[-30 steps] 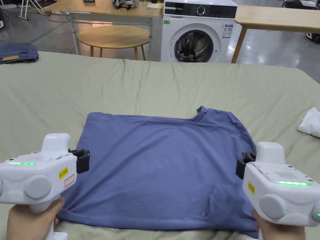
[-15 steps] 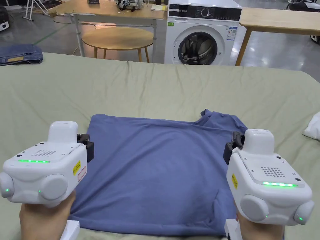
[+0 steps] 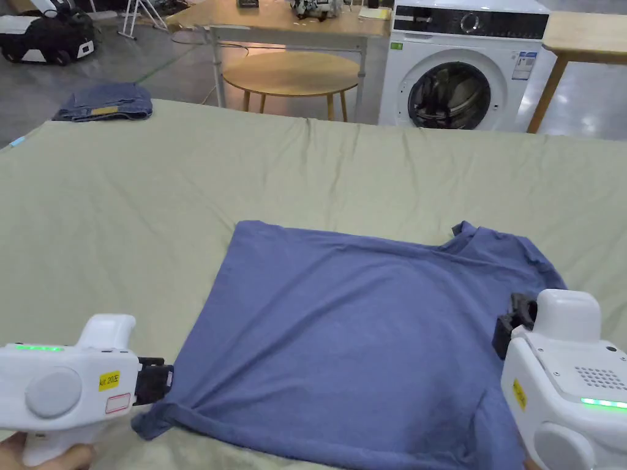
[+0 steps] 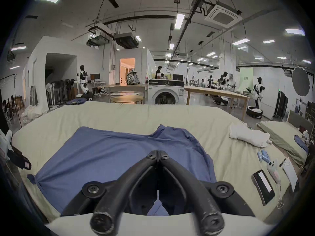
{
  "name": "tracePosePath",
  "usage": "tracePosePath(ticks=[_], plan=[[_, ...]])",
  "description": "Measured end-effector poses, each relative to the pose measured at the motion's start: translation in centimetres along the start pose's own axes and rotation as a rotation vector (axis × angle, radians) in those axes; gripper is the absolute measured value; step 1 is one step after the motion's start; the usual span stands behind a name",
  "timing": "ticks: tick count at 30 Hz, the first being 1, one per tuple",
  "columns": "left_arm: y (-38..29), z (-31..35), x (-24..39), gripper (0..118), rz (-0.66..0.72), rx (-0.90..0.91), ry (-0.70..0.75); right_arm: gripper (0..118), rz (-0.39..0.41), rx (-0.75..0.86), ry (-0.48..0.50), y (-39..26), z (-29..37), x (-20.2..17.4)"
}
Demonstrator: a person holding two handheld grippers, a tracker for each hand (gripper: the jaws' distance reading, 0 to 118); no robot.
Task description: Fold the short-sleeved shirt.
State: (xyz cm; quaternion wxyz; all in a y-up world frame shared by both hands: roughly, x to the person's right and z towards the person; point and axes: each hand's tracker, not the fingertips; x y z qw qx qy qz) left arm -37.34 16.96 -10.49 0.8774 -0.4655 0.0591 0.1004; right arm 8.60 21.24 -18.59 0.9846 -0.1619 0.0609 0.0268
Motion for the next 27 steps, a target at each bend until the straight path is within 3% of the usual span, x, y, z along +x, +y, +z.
tracePosePath(ticks=[1,2,7,13,15,19,27], plan=[[-0.2,-0.6,-0.5,62,0.026,-0.022,0.006,0,0.001,-0.007,0.0,-0.2,0.0,0.0],[-0.3,-1.0,-0.8,68,0.04,-0.034,0.01,0,0.001,-0.013,0.0,-0.3,-0.1,0.0],[-0.6,-3.7,-1.1,69,0.087,-0.112,0.04,0,0.008,-0.045,0.004,-0.9,-0.4,0.1],[-1.5,-3.9,1.7,68,0.006,-0.14,0.125,0,0.014,-0.071,-0.001,-1.4,-0.3,0.5],[-1.6,-3.6,2.3,55,-0.022,-0.142,0.115,0,0.016,-0.08,-0.004,-1.6,-0.3,0.7],[-1.7,-4.2,3.4,3,-0.065,-0.163,0.043,0,0.01,-0.099,-0.005,-2.1,-0.1,1.1],[-1.3,-3.2,2.2,0,-0.042,-0.15,0.004,0,-0.046,-0.185,0.003,-2.1,1.3,4.6]])
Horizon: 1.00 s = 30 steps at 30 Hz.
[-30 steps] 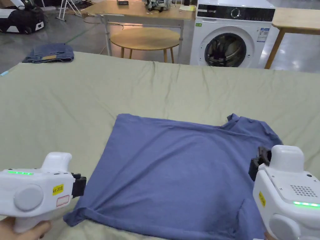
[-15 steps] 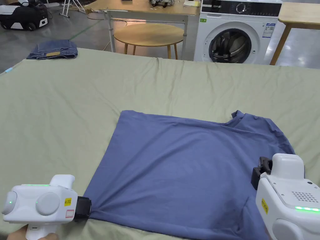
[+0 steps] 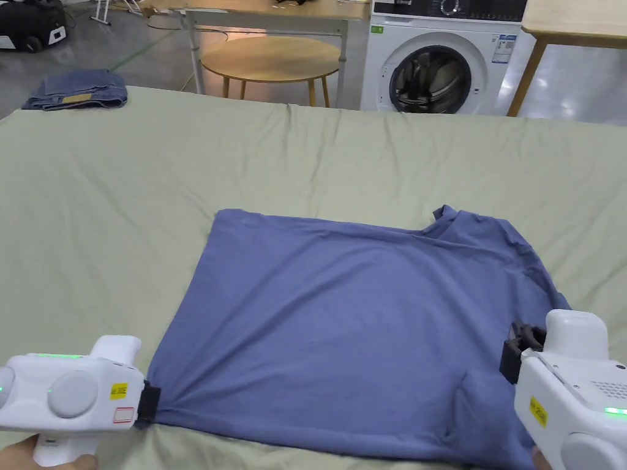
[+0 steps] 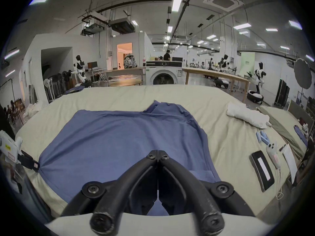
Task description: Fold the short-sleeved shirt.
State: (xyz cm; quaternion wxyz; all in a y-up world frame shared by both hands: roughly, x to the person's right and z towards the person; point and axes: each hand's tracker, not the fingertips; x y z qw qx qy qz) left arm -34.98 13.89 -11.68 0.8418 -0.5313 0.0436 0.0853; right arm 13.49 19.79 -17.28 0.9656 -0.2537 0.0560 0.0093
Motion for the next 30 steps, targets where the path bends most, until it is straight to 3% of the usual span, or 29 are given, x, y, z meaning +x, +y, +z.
tracePosePath(ticks=[4,6,7,10,11,13,18,21,23,24,30], plan=[[-0.1,0.3,-0.1,0,0.002,0.013,-0.005,3,0.022,-0.141,-0.044,-0.1,0.6,3.3],[-0.2,0.3,0.1,0,-0.004,0.013,0.0,25,0.031,-0.211,-0.065,-0.4,1.1,4.7],[-0.3,0.5,0.5,0,-0.007,0.013,0.002,44,0.04,-0.245,-0.075,-0.7,1.1,5.3],[-0.4,0.7,0.9,0,-0.012,0.012,0.01,56,0.069,-0.351,-0.085,-3.0,0.6,6.9],[-0.3,0.6,0.8,0,-0.012,0.012,0.011,66,0.079,-0.385,-0.089,-3.9,0.4,7.3],[-0.3,0.6,0.8,0,-0.011,0.011,0.014,71,0.082,-0.459,-0.095,-5.5,0.0,7.9],[-0.5,0.8,0.9,0,-0.006,0.009,0.013,70,0.033,-0.575,-0.07,-8.7,-1.3,9.2],[-0.4,0.9,0.7,0,-0.004,0.008,0.007,49,-0.005,-0.539,-0.028,-9.1,-1.0,9.9],[-0.4,0.9,0.6,0,-0.002,0.009,0.002,16,-0.023,-0.538,0.021,-9.3,-1.4,10.9],[-0.4,1.0,0.6,0,-0.001,0.008,-0.001,4,-0.072,-0.541,0.07,-9.3,-1.5,11.4],[-0.1,2.0,0.4,0,0.007,0.029,-0.014,4,-0.053,-0.508,0.036,-7.6,1.0,10.2]])
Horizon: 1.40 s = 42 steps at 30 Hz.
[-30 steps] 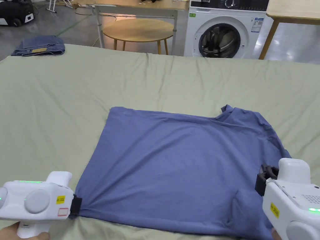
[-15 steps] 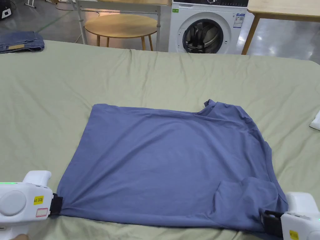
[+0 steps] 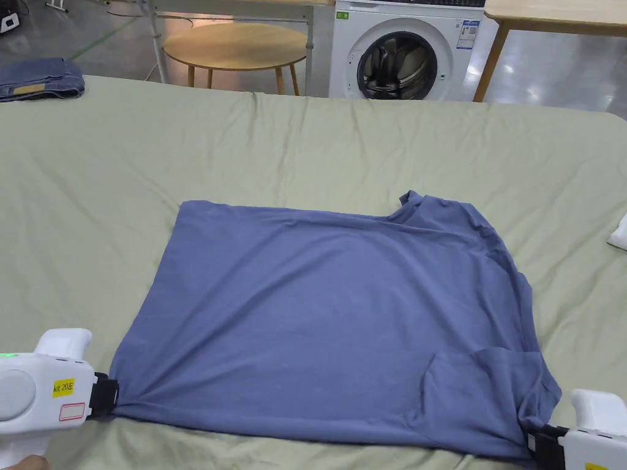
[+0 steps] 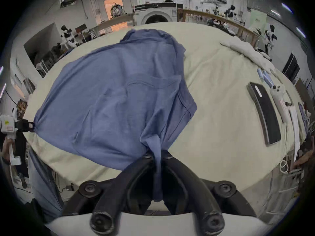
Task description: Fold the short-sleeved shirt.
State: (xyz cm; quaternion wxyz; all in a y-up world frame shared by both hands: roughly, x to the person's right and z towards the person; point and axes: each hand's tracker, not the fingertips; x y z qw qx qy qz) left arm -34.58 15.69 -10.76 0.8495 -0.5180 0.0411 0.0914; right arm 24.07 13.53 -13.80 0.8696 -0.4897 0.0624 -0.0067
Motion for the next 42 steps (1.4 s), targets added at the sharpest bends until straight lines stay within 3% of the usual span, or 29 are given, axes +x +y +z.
tracePosePath(ticks=[9,16,22,35,40,42], plan=[[4.1,2.8,0.6,0,-0.007,0.142,-0.029,4,-0.011,0.141,-0.003,4.5,4.6,-2.0],[10.9,1.5,0.9,0,-0.017,0.206,-0.041,4,-0.058,0.185,-0.002,11.6,3.8,-2.6],[16.6,-2.7,1.1,0,-0.015,0.192,-0.043,4,-0.095,0.157,-0.03,17.6,-1.0,-2.9],[20.9,-11.2,1.0,0,0.02,0.024,-0.022,7,-0.053,0.03,-0.081,22.3,-12.6,-2.1],[20.4,-10.7,1.4,7,0.012,0.043,-0.01,32,-0.035,0.08,-0.115,22.4,-12.2,-1.9],[19.9,-9.5,1.6,24,0.008,0.078,-0.015,59,-0.039,0.149,-0.109,22.3,-11.2,-2.1]])
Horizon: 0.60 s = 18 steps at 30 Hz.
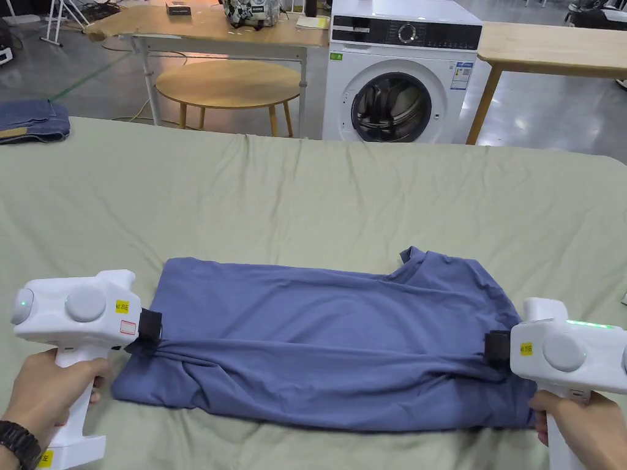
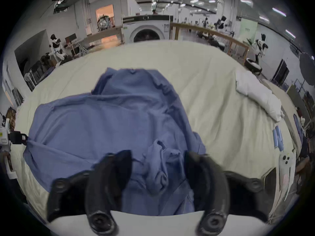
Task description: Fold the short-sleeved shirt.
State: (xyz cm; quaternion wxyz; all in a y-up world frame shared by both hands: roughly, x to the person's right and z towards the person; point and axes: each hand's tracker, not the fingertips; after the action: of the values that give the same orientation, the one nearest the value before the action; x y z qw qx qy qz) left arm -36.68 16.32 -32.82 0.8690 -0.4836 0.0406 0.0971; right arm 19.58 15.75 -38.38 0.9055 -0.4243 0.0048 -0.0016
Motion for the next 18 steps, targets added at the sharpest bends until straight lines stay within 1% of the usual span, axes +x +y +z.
tracePosePath(ticks=[1,2,3,8,9,10,11,12,13,14,15,16,18], plan=[[-0.2,0.5,0.1,43,0.005,0.022,-0.019,72,-0.004,0.034,0.009,0.0,0.6,-0.1],[-0.4,1.2,0.3,60,0.013,0.047,-0.037,73,-0.007,0.086,0.027,-0.5,2.2,-0.5],[-0.7,2.0,0.6,69,0.015,0.081,-0.058,73,-0.008,0.13,0.042,-0.6,3.1,-0.9],[-2.8,5.8,2.3,69,-0.012,0.278,-0.086,72,0.016,0.345,0.052,-2.3,6.8,-3.4],[-3.3,6.5,2.6,69,-0.021,0.315,-0.091,67,0.019,0.378,0.06,-2.6,7.5,-3.9],[-4.0,7.3,3.1,64,-0.026,0.362,-0.085,51,0.025,0.416,0.057,-3.1,8.1,-4.6],[-4.4,7.8,3.4,53,-0.035,0.398,-0.085,33,0.031,0.445,0.048,-3.5,8.6,-5.2],[-5.0,8.5,3.8,36,-0.043,0.433,-0.075,13,0.039,0.471,0.053,-3.8,9.1,-5.9],[-5.6,9.2,4.3,14,-0.05,0.46,-0.05,0,0.047,0.5,0.052,-4.3,9.7,-6.5],[-6.1,9.7,4.7,6,-0.061,0.48,-0.039,0,0.048,0.53,0.051,-4.7,10.7,-7.2],[-6.7,10.2,4.8,1,-0.064,0.515,-0.032,0,0.048,0.546,0.059,-5.2,11.4,-7.8],[-7.2,10.8,5.0,0,-0.067,0.546,-0.039,0,0.051,0.563,0.073,-5.5,11.9,-8.2],[-8.2,12.1,5.4,0,-0.076,0.585,0.001,0,0.058,0.604,0.075,-6.1,12.9,-9.0]])
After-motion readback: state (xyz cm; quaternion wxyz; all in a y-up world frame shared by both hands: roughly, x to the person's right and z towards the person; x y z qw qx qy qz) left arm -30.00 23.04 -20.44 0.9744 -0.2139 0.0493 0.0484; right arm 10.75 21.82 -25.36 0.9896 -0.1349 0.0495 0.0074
